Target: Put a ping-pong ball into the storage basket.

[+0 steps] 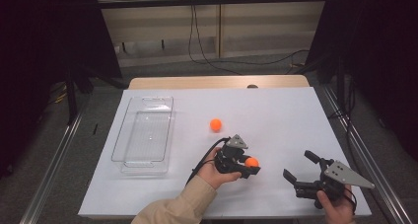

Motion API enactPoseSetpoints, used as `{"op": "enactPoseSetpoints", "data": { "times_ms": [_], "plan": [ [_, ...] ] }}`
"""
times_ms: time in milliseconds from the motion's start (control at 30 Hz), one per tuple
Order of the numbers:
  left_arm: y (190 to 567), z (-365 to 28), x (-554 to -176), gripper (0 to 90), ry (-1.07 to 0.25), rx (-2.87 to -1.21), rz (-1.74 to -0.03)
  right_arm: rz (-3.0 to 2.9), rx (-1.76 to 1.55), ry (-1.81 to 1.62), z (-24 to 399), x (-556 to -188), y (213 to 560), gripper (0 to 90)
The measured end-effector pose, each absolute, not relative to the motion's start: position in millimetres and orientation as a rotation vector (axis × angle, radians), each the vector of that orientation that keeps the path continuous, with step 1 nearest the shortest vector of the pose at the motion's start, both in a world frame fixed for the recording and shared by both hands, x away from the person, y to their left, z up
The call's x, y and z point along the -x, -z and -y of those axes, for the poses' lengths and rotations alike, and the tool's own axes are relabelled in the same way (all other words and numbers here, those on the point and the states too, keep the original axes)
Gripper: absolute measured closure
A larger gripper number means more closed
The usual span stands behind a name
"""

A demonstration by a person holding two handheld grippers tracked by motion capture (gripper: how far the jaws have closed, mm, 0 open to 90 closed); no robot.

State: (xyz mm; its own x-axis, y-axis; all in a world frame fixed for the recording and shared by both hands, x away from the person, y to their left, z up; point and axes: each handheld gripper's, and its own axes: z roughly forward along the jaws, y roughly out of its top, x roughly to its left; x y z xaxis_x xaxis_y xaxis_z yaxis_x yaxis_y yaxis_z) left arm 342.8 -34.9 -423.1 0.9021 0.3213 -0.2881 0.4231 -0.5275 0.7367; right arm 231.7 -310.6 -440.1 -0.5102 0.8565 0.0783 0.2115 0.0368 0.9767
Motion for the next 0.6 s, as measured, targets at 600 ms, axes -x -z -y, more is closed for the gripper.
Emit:
{"op": "enactPoseSetpoints", "data": {
  "times_ms": [600],
  "plan": [
    [411.8,20.6,-351.0,50.8,0.136,-2.132,-0.579,-1.765,-1.08,-1.509,310.7,-231.7,440.0,1.2]
  ]
}}
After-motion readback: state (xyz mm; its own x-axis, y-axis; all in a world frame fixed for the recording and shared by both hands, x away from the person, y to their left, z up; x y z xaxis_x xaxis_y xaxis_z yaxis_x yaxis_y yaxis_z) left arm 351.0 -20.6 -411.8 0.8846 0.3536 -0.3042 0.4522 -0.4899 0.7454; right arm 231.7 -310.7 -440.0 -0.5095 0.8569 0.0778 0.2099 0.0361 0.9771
